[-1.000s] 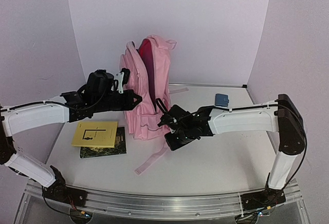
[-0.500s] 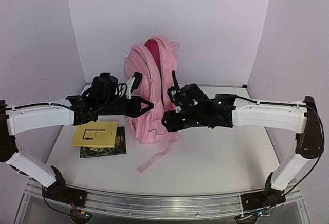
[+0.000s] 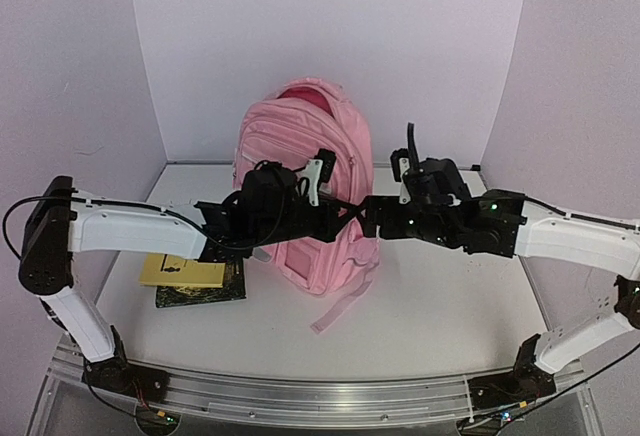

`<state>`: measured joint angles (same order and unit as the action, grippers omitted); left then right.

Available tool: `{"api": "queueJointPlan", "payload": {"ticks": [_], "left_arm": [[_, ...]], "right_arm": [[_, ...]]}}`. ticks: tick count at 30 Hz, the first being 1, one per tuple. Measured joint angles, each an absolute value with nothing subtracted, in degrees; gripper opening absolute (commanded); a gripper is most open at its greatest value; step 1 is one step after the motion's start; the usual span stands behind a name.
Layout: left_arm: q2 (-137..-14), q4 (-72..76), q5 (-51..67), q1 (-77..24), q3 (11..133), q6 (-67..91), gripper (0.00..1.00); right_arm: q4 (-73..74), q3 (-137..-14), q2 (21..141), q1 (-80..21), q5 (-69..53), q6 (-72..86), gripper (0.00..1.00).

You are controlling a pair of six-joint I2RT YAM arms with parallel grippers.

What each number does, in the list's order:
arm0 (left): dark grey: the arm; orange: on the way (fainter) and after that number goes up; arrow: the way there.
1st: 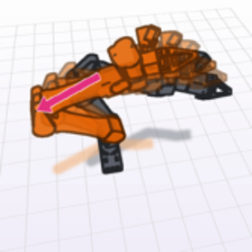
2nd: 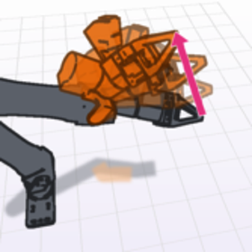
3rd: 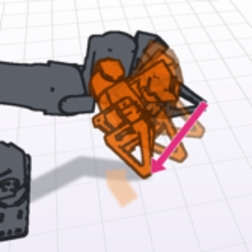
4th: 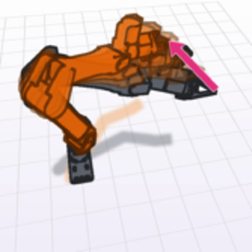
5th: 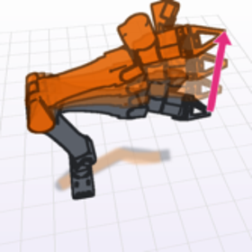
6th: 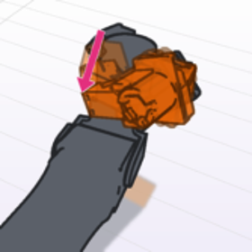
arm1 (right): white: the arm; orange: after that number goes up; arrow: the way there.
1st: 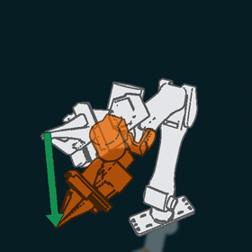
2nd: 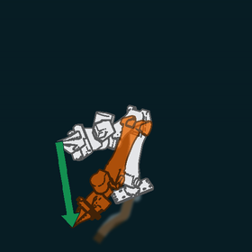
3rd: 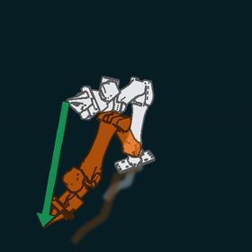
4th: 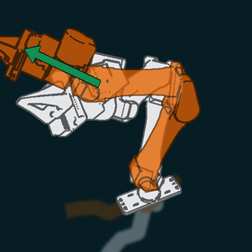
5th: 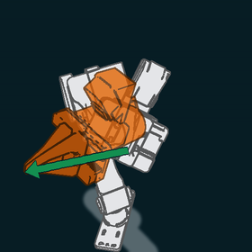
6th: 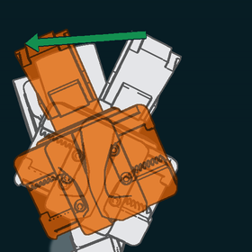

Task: Pack the student bag
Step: Zip the student bag at the center of the board.

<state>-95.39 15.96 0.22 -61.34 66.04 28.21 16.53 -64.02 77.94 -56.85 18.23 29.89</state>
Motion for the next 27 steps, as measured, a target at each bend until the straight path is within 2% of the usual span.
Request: {"api": "queueJointPlan", "payload": {"ticks": [3,10,12,15,20,22,25,27], "left_arm": [[-99.9,18.2,-2.4,-63.3,69.7,28.1,0.04],[-100.1,15.9,-1.4,-65.4,71.9,26.4,0.53],[-98.0,13.0,-1.0,-65.6,71.5,26.0,0.62],[-92.5,6.3,-0.4,-65.3,70.8,25.8,0.7],[-80.6,-5.6,1.7,-61.4,70.7,25.9,0.76],[-75.9,-9.4,3.2,-58.1,70.5,26.4,0.79],[-70.1,-13.4,4.8,-51.8,69.5,27.1,0.83],[-67.4,-16.1,6.0,-47.3,68.5,27.2,0.84]], "right_arm": [[15.3,-63.4,73.8,-57.7,18.6,30.1,0.98],[12.4,-64.4,68.5,-58.5,18.5,30.0,0.97],[12.5,-65.8,69.4,-58.5,18.8,29.7,0.95],[12.5,-68.5,71.9,-58.5,19.6,29.0,0.92],[12.2,-72.5,77.1,-58.5,21.2,28.0,0.81],[12.2,-73.7,79.3,-58.5,21.6,27.3,0.67],[12.4,-75.1,82.3,-58.5,22.3,26.2,0.27],[12.3,-76.0,83.8,-58.4,23.1,25.5,0.09]]}}
